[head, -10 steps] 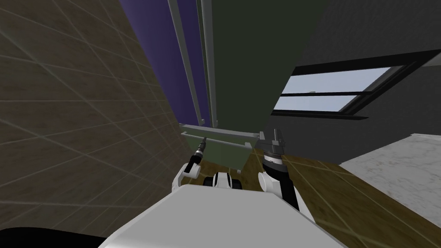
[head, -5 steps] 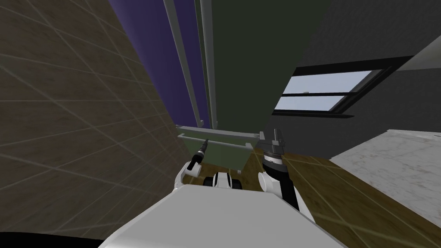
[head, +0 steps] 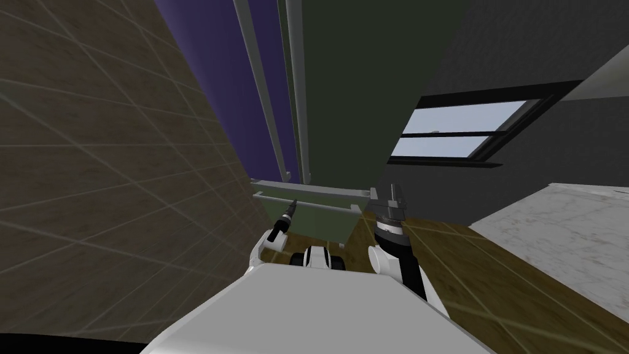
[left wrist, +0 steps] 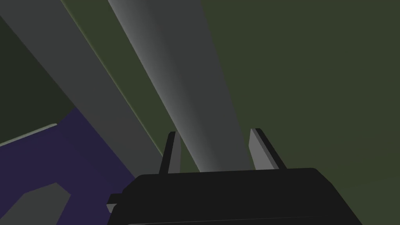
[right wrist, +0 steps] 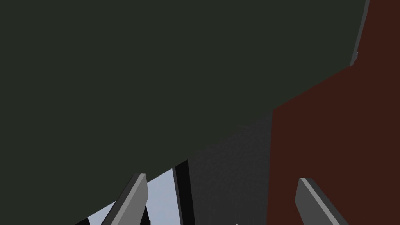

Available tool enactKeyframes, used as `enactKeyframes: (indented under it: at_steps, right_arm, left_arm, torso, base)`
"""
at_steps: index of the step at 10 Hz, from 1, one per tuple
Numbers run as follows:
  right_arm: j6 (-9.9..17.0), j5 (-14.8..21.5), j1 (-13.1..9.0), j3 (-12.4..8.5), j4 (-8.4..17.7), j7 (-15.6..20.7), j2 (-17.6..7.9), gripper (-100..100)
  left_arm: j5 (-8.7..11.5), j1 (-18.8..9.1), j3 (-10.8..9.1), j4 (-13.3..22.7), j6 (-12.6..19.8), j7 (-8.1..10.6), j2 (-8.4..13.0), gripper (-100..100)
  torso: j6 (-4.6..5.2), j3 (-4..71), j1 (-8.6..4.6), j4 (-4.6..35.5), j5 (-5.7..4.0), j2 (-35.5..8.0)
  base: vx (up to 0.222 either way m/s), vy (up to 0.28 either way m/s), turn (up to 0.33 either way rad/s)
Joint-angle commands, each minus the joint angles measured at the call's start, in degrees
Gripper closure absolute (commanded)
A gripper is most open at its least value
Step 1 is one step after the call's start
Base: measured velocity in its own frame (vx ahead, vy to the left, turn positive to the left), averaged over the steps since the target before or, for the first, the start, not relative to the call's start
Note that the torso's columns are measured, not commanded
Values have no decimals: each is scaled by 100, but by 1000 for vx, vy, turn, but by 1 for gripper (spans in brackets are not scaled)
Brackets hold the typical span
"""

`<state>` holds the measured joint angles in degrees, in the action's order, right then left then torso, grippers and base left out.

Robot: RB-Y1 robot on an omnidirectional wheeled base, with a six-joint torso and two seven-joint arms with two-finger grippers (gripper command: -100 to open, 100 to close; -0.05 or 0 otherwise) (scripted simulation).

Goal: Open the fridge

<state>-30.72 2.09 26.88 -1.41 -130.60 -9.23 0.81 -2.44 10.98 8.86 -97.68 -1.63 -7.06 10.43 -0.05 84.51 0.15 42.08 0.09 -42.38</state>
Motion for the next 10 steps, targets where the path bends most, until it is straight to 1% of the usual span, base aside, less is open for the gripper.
enactKeyframes:
  at_steps: [1, 2, 3, 4, 7, 8, 10]
  right_arm:
    - [0, 0, -1, 0, 0, 0, 0, 0]
    - [0, 0, -1, 0, 1, 0, 0, 0]
    - [0, 0, -1, 0, 1, 0, 0, 0]
    - [0, 0, 0, 0, 0, 0, 0, 0]
    - [0, 0, -1, 0, 1, 0, 0, 0]
    - [1, 0, -1, 0, 1, 0, 0, 0]
    - [0, 0, 0, 0, 0, 0, 0, 0]
  left_arm:
    - [2, 114, 51, -74, 68, -5, 36, 100]
    - [6, 152, 71, -119, 87, -3, 49, 100]
    - [11, 109, 66, -128, 52, 7, 40, 100]
    - [14, 188, 101, -164, 73, 7, 63, 100]
    - [18, 302, 156, -240, 95, 8, 104, 100]
    - [24, 258, 144, -270, 64, 19, 94, 100]
    - [25, 379, 204, -322, 70, 18, 131, 100]
  torso:
    - [-2, -5, 6, 6, 0, -4]
    - [-7, 1, 9, 7, -1, 7]
    - [-6, 5, -1, 4, -2, 11]
    - [4, 27, -13, 12, -9, 49]
    - [-1, 2, -8, 5, -2, 6]
    - [0, 7, -1, -1, 0, 18]
    - [3, 26, -8, 3, -6, 42]
  base:
    - [-171, 40, 7]
    - [-206, 13, 19]
    - [-109, -1, 9]
    - [-125, 22, 25]
    - [-205, 27, 30]
    - [-105, 18, 3]
    - [-168, 30, 25]
